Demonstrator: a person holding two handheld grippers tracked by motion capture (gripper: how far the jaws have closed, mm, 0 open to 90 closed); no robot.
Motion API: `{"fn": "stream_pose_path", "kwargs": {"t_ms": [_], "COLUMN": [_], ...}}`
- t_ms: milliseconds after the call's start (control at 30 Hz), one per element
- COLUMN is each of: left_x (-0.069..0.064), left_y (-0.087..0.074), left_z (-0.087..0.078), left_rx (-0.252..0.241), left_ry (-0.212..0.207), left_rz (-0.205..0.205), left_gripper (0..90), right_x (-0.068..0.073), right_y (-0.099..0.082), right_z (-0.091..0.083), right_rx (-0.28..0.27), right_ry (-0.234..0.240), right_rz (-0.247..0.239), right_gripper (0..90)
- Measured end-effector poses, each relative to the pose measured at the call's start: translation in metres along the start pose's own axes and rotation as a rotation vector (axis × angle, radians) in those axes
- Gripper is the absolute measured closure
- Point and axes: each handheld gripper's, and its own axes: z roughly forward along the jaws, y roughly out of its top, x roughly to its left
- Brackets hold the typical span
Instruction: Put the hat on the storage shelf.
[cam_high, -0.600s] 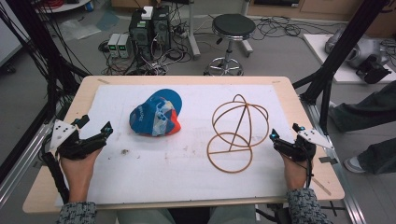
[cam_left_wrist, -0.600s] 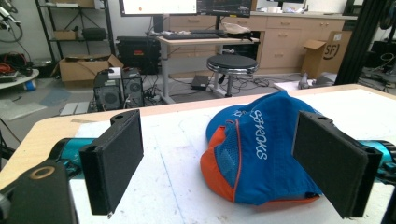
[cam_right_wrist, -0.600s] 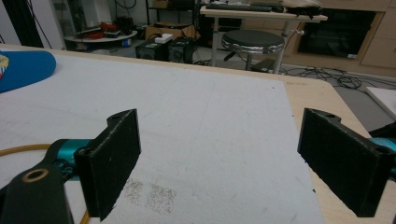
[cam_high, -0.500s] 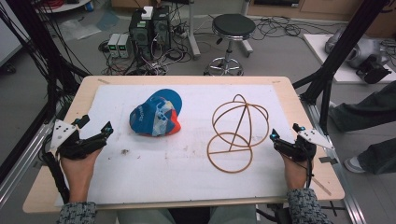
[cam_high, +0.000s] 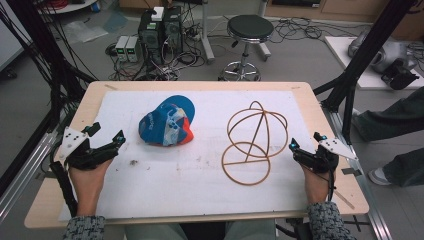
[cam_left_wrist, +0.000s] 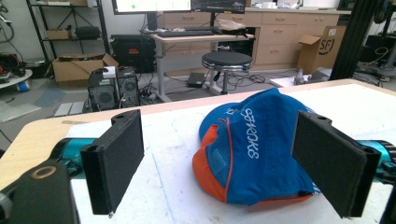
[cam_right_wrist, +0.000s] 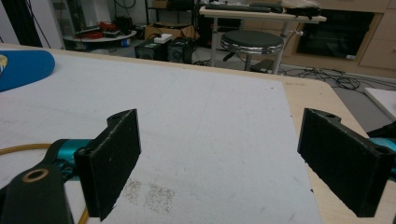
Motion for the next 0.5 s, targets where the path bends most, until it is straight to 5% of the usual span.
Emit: {"fn": "stream_pose_path", "kwargs": {"t_ms": [500], "left_x": [-0.023], "left_y": [0.010], "left_z": [0.036], "left_rx": [0.018], "left_ry": [-0.061], "left_rz": [0.031], "left_gripper": [17.8], "right_x": [-0.002], "right_y": [0.000], "right_z": [0.001], "right_rx": [0.003], "right_ry": [0.003], "right_rz": [0.005], "right_gripper": [12.4]}}
